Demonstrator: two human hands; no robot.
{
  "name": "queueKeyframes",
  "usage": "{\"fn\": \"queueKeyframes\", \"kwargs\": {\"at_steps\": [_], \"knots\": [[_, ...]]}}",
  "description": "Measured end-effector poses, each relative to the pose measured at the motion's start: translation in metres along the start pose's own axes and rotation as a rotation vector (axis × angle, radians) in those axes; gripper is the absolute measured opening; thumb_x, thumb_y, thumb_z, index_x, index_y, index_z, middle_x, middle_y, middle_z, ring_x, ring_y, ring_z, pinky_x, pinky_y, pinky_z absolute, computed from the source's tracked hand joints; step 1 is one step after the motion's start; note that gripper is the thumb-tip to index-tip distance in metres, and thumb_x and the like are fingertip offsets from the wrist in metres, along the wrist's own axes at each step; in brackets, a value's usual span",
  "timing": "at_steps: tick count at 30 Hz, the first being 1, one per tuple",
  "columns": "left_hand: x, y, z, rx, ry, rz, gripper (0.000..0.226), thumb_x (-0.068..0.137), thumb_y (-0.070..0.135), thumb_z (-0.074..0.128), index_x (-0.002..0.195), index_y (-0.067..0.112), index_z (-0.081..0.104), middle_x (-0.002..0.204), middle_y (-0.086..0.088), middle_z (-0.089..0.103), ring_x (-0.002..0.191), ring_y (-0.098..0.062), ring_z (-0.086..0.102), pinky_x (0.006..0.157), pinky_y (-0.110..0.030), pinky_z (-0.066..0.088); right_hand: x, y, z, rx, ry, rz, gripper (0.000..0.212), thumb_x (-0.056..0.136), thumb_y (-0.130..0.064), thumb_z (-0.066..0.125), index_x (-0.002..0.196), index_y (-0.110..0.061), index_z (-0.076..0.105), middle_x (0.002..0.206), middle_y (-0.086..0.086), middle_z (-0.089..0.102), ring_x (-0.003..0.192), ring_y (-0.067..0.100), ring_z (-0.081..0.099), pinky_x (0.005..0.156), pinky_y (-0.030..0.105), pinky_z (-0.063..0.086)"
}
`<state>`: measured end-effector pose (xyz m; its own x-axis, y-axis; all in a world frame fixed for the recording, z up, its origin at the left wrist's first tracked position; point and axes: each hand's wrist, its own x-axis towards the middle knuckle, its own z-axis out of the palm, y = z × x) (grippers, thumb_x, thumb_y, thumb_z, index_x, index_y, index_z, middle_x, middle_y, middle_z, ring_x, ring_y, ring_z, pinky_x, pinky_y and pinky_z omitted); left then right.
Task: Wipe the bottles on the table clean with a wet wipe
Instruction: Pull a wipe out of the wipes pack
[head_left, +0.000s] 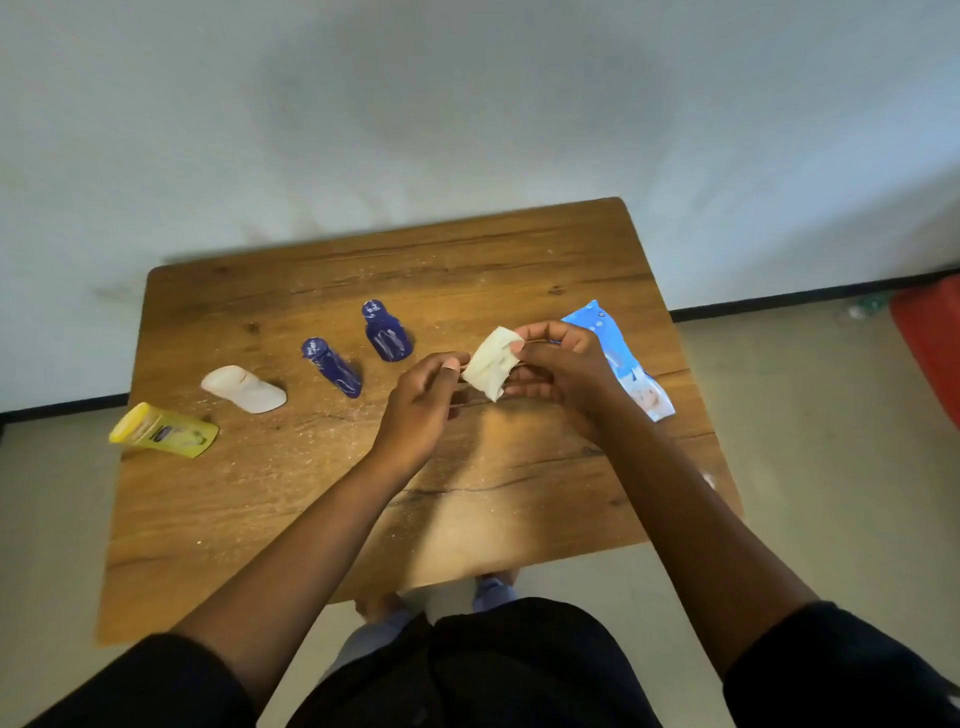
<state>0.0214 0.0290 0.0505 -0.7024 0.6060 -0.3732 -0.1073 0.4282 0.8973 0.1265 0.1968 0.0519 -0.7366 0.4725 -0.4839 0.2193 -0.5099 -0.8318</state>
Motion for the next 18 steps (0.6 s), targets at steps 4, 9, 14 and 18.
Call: {"fn": "queueKeyframes", "kwargs": {"at_steps": [4, 9, 14, 18], "knots": [[-0.020, 0.003, -0.030, -0.108, 0.126, -0.004, 0.021, 0.105, 0.016, 0.060, 0.120, 0.011, 0.073, 0.099, -0.012, 0.077, 0.075, -0.020, 0.074, 0.071, -0.041, 0.064, -0.003, 0.013, 0.044, 0.036, -0.085, 0.081, 0.011, 0.104, -0.017, 0.063, 0.106, -0.007, 0.068, 0.092, 0.017, 0.077, 0.067, 0.021, 0.075, 0.069, 0.039, 0.065], [-0.042, -0.008, -0.068, -0.103, 0.308, 0.013, 0.015, 0.094, 0.008, 0.074, 0.109, 0.012, 0.078, 0.093, -0.013, 0.078, 0.072, -0.020, 0.076, 0.065, -0.035, 0.065, -0.010, 0.029, 0.090, -0.017, -0.220, 0.141, 0.036, 0.099, -0.037, 0.069, 0.118, -0.007, 0.070, 0.103, 0.019, 0.079, 0.084, 0.026, 0.077, 0.075, 0.038, 0.065], [-0.060, -0.021, -0.104, -0.134, 0.373, 0.024, 0.018, 0.093, 0.008, 0.076, 0.110, 0.010, 0.079, 0.094, -0.007, 0.080, 0.079, -0.025, 0.078, 0.068, -0.036, 0.065, -0.009, 0.043, 0.134, -0.068, -0.268, 0.178, 0.030, 0.093, -0.012, 0.078, 0.120, -0.002, 0.070, 0.100, 0.016, 0.080, 0.082, 0.023, 0.078, 0.073, 0.033, 0.067], [-0.074, -0.033, -0.134, -0.085, 0.446, 0.054, 0.016, 0.101, 0.025, 0.067, 0.103, 0.017, 0.081, 0.086, -0.002, 0.080, 0.078, -0.027, 0.077, 0.065, -0.040, 0.065, -0.007, 0.050, 0.167, -0.071, -0.271, 0.219, 0.019, 0.092, 0.002, 0.074, 0.111, 0.003, 0.071, 0.099, 0.018, 0.079, 0.081, 0.024, 0.078, 0.070, 0.031, 0.066]]}}
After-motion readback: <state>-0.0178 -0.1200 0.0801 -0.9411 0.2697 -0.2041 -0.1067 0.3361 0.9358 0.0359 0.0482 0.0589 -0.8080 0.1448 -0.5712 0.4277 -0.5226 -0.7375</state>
